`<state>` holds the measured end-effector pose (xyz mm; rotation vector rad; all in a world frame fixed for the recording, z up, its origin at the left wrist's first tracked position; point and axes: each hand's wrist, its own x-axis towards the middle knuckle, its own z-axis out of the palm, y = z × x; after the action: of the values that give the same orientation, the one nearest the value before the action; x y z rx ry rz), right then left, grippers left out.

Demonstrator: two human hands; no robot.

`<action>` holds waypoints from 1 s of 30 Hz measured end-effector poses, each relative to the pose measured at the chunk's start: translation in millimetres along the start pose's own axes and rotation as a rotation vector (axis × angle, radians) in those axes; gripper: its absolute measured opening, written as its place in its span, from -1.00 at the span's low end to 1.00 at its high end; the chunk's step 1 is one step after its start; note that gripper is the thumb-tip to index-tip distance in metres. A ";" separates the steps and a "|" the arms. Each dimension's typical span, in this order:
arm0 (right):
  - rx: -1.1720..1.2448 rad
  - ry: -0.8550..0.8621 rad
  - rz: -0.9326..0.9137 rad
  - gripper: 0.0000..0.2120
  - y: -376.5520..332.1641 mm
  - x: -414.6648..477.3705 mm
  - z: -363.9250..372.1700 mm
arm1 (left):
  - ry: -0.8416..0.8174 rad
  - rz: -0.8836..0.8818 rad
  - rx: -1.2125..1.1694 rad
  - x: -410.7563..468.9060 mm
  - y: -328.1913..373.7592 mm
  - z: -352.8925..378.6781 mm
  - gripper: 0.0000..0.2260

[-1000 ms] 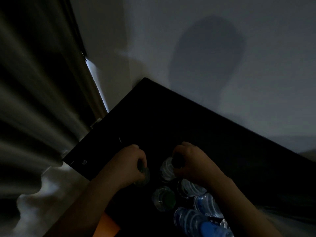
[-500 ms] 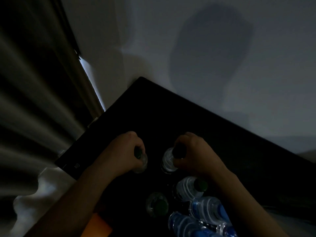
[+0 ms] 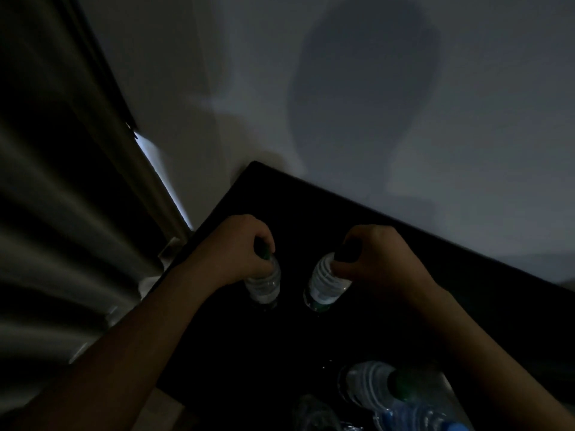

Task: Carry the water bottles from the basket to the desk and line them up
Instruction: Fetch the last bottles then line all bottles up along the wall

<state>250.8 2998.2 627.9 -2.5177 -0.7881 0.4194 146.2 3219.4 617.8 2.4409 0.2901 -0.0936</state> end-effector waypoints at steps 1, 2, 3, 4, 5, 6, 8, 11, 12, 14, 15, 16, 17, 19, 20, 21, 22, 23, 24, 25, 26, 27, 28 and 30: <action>-0.015 0.011 0.033 -0.77 -2.9 6.5 -0.4 | 0.001 0.013 0.008 8.8 -4.2 -5.7 -0.84; -0.027 0.030 0.056 -0.75 -5.7 11.4 -0.8 | 0.014 0.023 0.014 16.6 -8.1 -10.3 -0.85; -0.034 0.051 0.078 -0.74 -9.1 17.8 -0.5 | 0.032 0.026 0.019 25.4 -13.5 -15.4 -0.87; -0.037 0.066 0.095 -0.72 -12.2 23.0 -0.8 | 0.054 0.018 0.024 33.3 -18.0 -19.4 -0.87; -0.038 0.075 0.106 -0.72 -15.2 26.6 -1.6 | 0.076 0.008 0.033 40.1 -21.2 -22.6 -0.87; -0.037 0.080 0.117 -0.72 -18.6 33.3 -2.3 | 0.090 0.008 0.046 49.6 -26.4 -27.5 -0.87; -0.019 0.082 0.141 -0.75 -25.2 47.0 -4.0 | 0.090 0.033 0.071 68.8 -35.4 -36.5 -0.85; -0.030 0.099 0.114 -0.85 -35.8 65.4 -5.0 | 0.063 0.074 0.077 93.7 -46.9 -47.8 -0.84; -0.057 0.099 0.088 -0.86 -39.3 71.0 -4.2 | 0.055 0.086 0.078 101.3 -51.5 -50.9 -0.83; -0.091 0.095 0.060 -0.87 -45.4 81.6 -2.3 | 0.037 0.121 0.092 116.3 -59.7 -56.3 -0.81; -0.094 0.099 0.059 -0.87 -47.4 86.8 -1.7 | 0.030 0.140 0.098 123.9 -63.0 -58.9 -0.80; -0.093 0.107 0.064 -0.86 -48.6 91.7 -1.1 | 0.027 0.150 0.099 131.6 -66.2 -61.4 -0.79; -0.091 0.118 0.071 -0.85 -49.2 96.6 -0.7 | 0.030 0.152 0.098 139.1 -68.8 -63.6 -0.79; -0.078 0.137 0.079 -0.82 -49.6 105.9 -0.5 | 0.059 0.144 0.083 153.7 -72.8 -66.2 -0.81; -0.078 0.140 0.082 -0.81 -49.8 110.4 -0.6 | 0.076 0.143 0.075 160.7 -73.7 -66.8 -0.83; -0.080 0.142 0.089 -0.80 -50.2 115.1 -0.7 | 0.088 0.140 0.069 167.9 -74.3 -67.1 -0.85; -0.079 0.148 0.100 -0.79 -50.2 119.6 -0.5 | 0.096 0.127 0.064 175.5 -74.6 -67.4 -0.85; -0.074 0.159 0.111 -0.80 -50.1 124.1 -0.2 | 0.097 0.104 0.061 182.9 -74.8 -67.6 -0.84; -0.070 0.170 0.119 -0.80 -50.4 128.3 0.4 | 0.090 0.081 0.059 190.3 -75.1 -67.8 -0.81; -0.069 0.178 0.125 -0.81 -50.6 132.2 1.2 | 0.083 0.068 0.057 197.0 -75.3 -67.4 -0.79; -0.068 0.182 0.130 -0.81 -50.7 136.1 2.1 | 0.079 0.065 0.052 203.4 -75.6 -66.5 -0.78; -0.067 0.178 0.135 -0.81 -50.5 140.2 2.7 | 0.081 0.062 0.044 209.7 -75.9 -65.2 -0.78; -0.064 0.170 0.141 -0.81 -50.1 143.6 3.7 | 0.086 0.056 0.033 215.4 -76.1 -63.5 -0.79; -0.060 0.167 0.149 -0.82 -47.2 148.8 5.0 | 0.104 0.026 0.025 228.3 -74.9 -60.8 -0.81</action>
<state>344.6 3123.1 626.1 -2.6358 -0.5597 0.2327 350.5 3356.2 586.3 2.4777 0.3047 0.0417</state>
